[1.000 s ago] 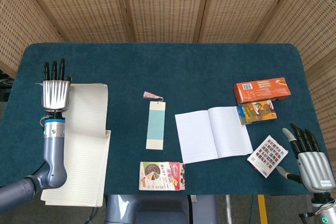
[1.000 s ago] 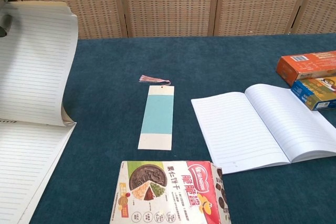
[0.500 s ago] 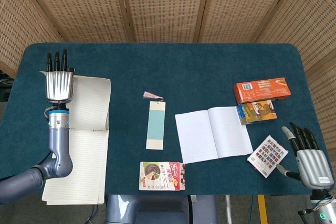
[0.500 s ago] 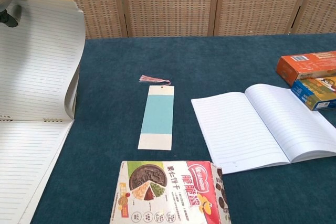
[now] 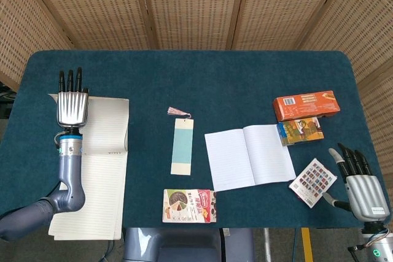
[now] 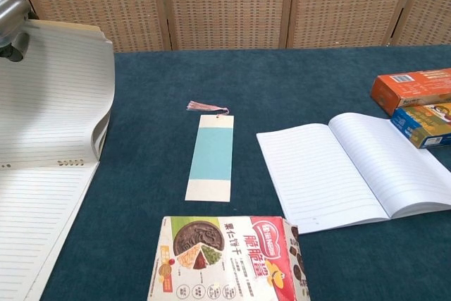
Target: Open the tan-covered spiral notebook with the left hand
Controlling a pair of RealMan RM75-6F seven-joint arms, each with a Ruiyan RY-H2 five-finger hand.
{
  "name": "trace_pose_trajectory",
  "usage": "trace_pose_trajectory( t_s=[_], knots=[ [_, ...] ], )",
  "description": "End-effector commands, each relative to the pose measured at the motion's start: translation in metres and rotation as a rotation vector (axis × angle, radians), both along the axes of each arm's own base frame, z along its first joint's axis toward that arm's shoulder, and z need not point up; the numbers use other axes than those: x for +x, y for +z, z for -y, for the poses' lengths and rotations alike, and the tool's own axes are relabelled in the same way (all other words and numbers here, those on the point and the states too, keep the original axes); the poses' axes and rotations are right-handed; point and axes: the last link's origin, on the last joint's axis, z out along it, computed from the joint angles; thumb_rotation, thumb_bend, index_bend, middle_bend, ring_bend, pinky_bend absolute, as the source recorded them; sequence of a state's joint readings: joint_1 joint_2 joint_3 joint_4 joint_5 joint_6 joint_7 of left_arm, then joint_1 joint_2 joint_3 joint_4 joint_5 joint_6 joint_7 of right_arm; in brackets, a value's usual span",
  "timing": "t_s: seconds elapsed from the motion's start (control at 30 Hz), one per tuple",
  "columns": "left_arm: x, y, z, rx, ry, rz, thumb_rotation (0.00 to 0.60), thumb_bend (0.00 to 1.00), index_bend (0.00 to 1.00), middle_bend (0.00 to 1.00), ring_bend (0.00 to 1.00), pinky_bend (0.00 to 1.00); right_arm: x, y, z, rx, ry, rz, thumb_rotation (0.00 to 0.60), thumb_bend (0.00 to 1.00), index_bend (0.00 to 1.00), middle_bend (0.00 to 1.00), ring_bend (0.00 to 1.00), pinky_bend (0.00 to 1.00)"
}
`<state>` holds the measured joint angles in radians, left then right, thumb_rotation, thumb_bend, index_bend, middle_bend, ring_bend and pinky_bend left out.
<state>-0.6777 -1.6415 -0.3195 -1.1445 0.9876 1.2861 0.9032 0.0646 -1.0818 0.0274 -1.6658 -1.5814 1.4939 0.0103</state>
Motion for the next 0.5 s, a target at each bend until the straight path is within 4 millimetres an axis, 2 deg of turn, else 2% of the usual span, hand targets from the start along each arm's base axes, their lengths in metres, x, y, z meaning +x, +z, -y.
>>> trace_pose_trajectory(
  t_s=[0.03,0.17,0.23,0.5],
  knots=[
    [-0.003,0.0,0.0,0.003,0.015,-0.008,0.6,0.63,0.77,0.0,0.0,0.0,0.0,0.0,0.0,0.001,0.001,-0.001,0.6,0.1,0.0,0.0,0.0,0.0],
    [-0.007,0.0,0.0,0.0,0.029,-0.018,0.6,0.63,0.77,0.0,0.0,0.0,0.001,-0.001,0.0,0.002,0.001,-0.002,0.6,0.1,0.0,0.0,0.0,0.0],
    [-0.01,-0.001,0.001,-0.005,0.034,-0.025,0.6,0.62,0.74,0.0,0.0,0.0,0.001,-0.001,0.0,0.001,0.001,-0.002,0.6,0.1,0.0,0.0,0.0,0.0],
    [-0.017,-0.004,0.003,-0.012,0.04,-0.044,0.6,0.49,0.29,0.0,0.0,0.0,0.001,0.0,-0.001,-0.002,0.003,-0.001,0.6,0.1,0.0,0.0,0.0,0.0]
  ],
)
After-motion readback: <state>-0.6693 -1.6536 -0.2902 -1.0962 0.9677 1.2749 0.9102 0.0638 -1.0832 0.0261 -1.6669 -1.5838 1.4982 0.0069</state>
